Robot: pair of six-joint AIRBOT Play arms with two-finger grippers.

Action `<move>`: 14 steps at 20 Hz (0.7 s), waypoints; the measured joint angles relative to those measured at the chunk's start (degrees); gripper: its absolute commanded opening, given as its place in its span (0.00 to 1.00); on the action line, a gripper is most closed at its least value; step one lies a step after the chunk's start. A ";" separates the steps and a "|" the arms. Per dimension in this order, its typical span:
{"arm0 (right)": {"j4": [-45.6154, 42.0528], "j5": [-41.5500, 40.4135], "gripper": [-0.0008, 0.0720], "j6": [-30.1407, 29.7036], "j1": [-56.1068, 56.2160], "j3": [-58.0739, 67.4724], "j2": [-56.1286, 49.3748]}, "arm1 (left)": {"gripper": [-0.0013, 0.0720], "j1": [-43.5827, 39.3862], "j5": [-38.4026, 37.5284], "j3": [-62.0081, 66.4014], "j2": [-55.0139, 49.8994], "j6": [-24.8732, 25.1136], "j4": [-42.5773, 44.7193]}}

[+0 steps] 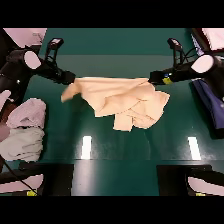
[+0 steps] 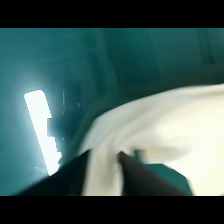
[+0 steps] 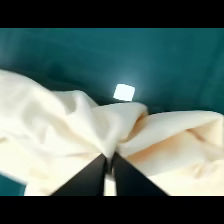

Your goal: Fold the shirts.

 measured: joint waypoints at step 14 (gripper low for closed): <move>1.11 14.03 0.52 -1.77 -11.10 5.84 7.08 | 0.93 1.75 -4.68 -10.80 5.25 0.15 -14.53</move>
